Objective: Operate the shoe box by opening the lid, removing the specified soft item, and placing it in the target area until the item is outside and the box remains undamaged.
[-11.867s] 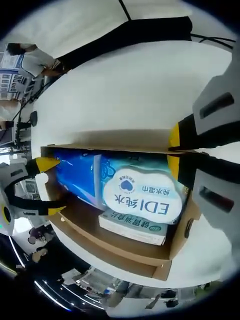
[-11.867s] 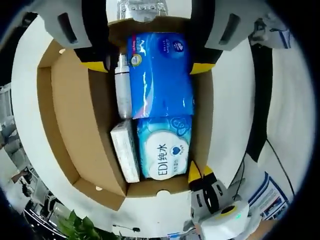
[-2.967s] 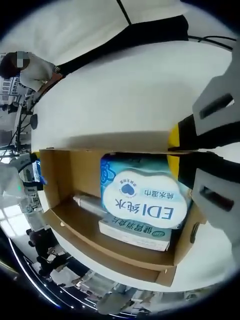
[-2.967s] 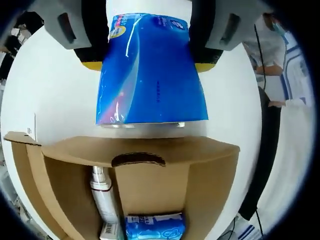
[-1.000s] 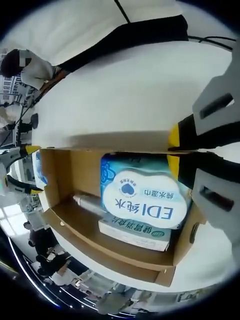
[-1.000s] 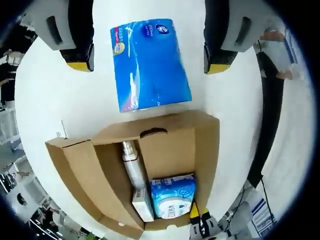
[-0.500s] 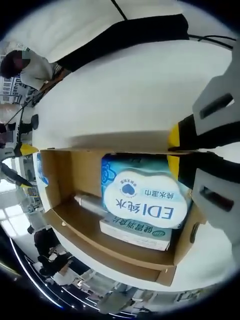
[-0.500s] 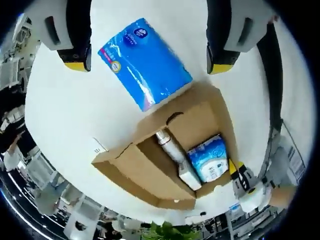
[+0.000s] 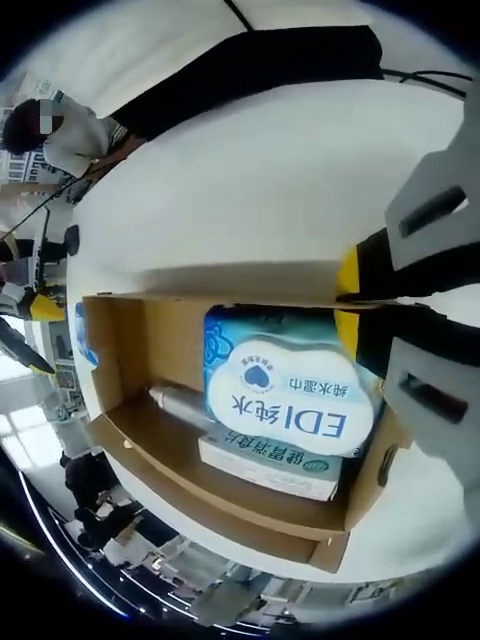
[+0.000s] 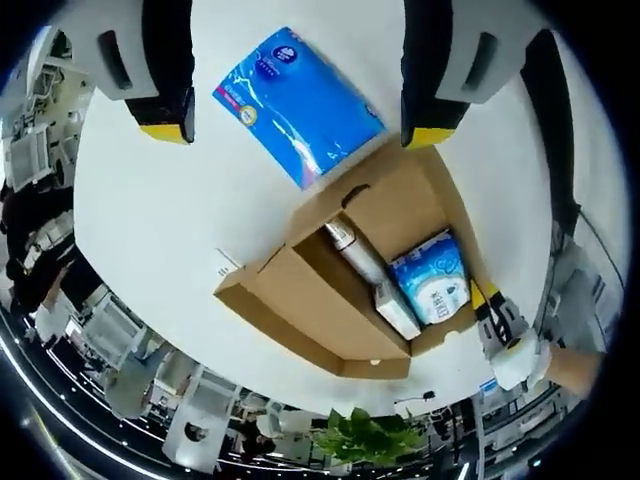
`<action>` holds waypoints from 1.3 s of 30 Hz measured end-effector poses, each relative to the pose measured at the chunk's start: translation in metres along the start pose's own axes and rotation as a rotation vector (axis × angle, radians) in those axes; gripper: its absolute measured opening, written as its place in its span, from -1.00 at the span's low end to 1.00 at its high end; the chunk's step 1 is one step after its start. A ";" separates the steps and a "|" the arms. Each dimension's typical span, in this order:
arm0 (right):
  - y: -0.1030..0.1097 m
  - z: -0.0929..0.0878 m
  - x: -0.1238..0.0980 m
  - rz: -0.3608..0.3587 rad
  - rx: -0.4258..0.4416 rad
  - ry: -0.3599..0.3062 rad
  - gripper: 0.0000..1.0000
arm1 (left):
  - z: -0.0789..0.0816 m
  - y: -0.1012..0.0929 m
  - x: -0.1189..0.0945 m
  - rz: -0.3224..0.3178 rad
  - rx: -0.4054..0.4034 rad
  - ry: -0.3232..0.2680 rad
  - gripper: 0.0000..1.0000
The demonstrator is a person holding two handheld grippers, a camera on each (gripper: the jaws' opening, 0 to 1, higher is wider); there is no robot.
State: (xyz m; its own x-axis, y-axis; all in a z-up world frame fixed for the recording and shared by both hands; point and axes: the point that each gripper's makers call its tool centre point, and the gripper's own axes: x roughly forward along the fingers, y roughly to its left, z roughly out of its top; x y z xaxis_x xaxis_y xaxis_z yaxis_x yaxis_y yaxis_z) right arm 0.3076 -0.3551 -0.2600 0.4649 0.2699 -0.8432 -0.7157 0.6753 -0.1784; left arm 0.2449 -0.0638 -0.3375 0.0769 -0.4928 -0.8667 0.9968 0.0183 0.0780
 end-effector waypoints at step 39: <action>0.033 0.076 0.023 0.080 -0.383 -0.045 -0.42 | 0.000 0.001 0.000 -0.013 -0.013 0.005 -0.99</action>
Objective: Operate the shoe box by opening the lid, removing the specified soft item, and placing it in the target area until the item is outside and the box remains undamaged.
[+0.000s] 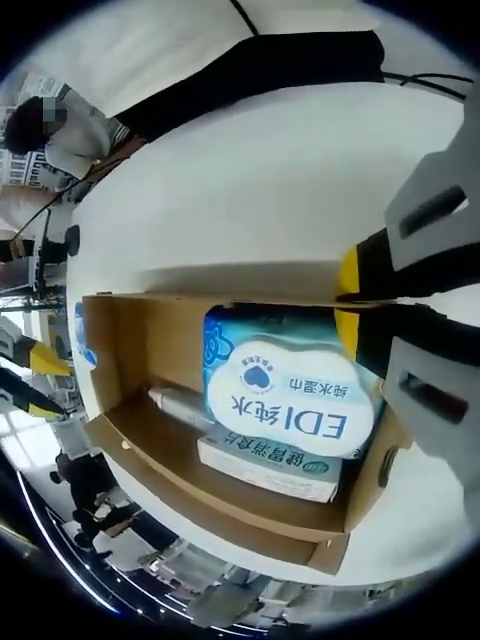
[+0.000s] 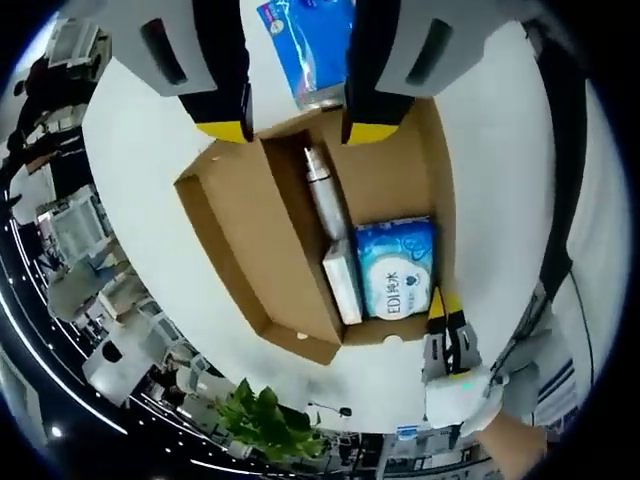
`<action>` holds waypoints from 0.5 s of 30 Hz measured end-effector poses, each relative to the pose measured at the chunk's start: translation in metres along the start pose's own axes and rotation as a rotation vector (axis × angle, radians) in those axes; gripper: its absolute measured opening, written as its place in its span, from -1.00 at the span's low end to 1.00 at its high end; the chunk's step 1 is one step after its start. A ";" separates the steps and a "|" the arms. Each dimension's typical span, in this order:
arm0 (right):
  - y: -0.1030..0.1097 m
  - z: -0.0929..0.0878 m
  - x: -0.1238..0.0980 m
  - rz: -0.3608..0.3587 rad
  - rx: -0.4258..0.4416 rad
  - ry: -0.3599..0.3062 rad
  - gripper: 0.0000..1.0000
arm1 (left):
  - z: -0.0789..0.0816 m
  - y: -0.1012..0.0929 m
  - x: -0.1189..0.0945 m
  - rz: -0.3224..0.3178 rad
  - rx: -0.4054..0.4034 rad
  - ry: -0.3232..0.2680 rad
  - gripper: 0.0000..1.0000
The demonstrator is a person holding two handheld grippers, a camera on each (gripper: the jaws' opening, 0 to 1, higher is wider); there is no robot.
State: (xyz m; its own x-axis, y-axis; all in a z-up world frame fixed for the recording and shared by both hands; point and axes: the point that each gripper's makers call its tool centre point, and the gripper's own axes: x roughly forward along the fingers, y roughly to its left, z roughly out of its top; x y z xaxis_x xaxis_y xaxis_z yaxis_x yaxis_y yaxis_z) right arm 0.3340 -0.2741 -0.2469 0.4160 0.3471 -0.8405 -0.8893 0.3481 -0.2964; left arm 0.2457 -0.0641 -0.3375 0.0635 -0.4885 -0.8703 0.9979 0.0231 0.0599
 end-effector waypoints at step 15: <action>0.017 0.006 0.039 0.043 -0.041 0.013 -0.30 | 0.000 0.000 0.000 0.002 -0.002 0.005 -0.99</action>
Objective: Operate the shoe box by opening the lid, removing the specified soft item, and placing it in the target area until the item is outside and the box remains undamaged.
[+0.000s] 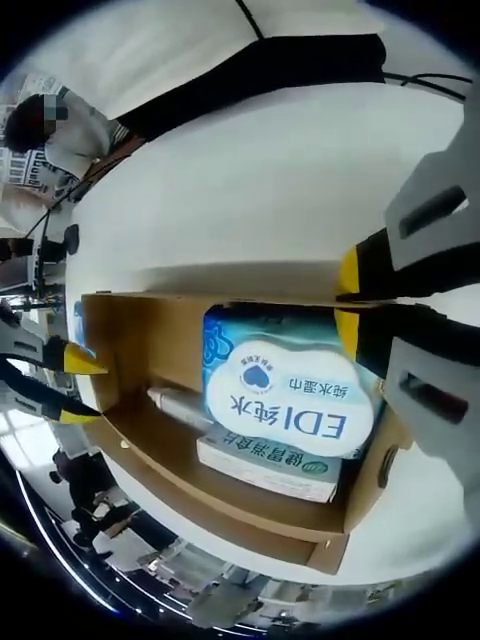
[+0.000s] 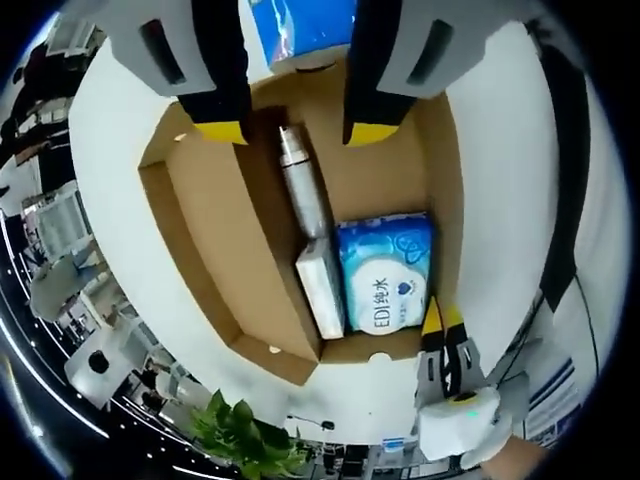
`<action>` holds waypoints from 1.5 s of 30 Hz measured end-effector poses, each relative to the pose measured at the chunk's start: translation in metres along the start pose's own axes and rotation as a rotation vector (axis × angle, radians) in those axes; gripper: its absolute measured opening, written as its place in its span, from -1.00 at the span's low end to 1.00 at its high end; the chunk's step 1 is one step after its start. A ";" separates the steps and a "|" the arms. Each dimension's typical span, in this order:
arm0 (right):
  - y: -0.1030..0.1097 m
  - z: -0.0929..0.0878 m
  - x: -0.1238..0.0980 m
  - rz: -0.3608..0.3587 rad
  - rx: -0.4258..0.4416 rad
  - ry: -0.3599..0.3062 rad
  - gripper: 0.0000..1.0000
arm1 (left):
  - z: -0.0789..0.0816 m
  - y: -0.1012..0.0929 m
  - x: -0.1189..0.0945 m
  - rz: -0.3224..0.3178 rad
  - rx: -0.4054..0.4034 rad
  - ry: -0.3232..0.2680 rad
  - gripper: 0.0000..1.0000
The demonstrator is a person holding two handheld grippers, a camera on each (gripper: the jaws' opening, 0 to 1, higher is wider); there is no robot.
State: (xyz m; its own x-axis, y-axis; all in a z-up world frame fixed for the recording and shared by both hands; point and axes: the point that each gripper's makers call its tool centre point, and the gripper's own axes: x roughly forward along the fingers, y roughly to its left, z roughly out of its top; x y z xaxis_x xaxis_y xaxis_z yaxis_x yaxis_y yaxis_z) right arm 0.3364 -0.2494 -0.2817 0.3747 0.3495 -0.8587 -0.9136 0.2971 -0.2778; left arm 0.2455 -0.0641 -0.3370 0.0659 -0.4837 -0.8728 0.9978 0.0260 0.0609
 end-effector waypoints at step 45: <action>-0.006 -0.007 0.059 -0.018 -0.062 0.125 -0.38 | 0.003 0.003 0.003 0.005 -0.007 0.000 -0.99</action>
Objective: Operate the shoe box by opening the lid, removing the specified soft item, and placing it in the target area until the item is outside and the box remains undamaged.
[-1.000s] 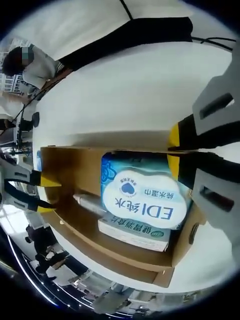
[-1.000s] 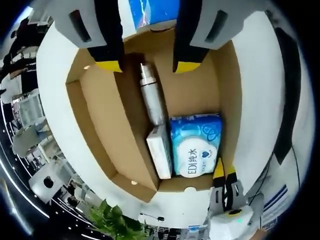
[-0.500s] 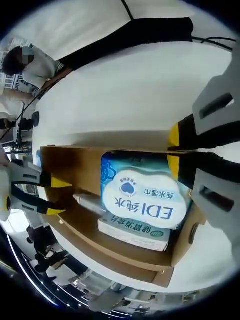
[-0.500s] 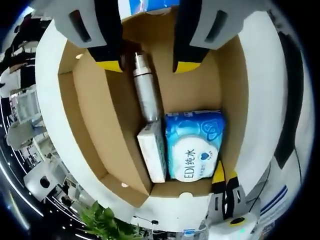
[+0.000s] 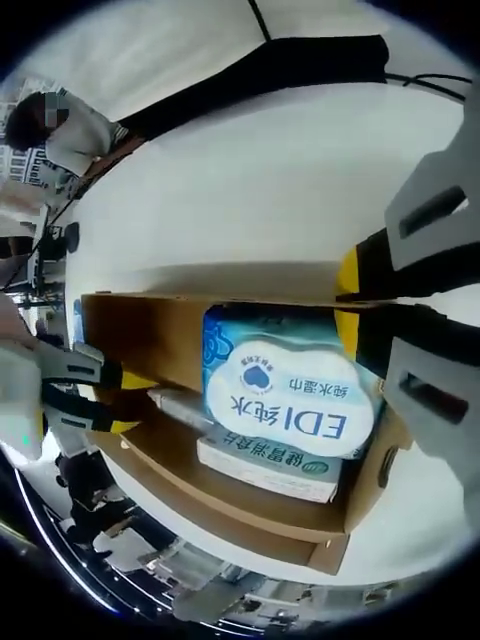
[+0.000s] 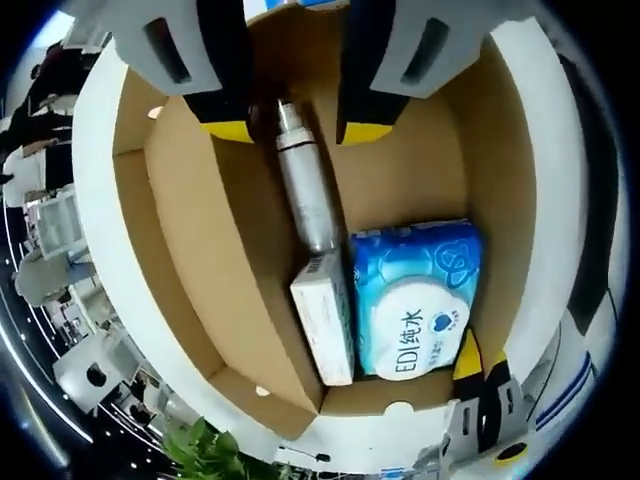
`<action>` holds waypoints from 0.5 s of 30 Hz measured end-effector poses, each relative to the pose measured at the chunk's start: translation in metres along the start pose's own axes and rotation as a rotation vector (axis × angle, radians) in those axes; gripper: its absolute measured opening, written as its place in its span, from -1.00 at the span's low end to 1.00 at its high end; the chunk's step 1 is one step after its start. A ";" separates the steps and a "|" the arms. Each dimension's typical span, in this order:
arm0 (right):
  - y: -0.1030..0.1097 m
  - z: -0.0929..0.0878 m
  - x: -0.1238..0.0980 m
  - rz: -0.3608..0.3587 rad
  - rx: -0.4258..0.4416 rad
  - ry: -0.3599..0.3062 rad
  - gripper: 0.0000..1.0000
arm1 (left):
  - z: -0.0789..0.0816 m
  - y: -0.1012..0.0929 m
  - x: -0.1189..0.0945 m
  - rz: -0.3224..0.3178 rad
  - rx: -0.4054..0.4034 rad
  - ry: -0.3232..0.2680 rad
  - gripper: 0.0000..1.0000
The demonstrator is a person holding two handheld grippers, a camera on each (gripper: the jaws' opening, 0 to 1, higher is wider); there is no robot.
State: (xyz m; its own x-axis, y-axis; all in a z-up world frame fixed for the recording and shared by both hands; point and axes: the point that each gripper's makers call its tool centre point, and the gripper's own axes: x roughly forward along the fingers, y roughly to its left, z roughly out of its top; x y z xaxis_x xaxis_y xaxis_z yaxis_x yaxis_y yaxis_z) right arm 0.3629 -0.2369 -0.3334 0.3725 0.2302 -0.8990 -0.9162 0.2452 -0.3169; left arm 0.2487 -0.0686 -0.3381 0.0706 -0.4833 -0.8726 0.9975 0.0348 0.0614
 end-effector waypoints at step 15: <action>0.003 0.005 0.014 -0.020 -0.042 0.034 -0.41 | 0.001 -0.001 -0.001 -0.002 0.025 -0.005 -1.00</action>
State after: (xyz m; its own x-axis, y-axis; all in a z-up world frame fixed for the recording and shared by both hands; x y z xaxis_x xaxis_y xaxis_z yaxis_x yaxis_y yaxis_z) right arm 0.3663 -0.2284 -0.3458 0.3861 0.1937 -0.9019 -0.9144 0.2094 -0.3465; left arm 0.2473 -0.0691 -0.3372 0.0684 -0.4874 -0.8705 0.9974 0.0121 0.0716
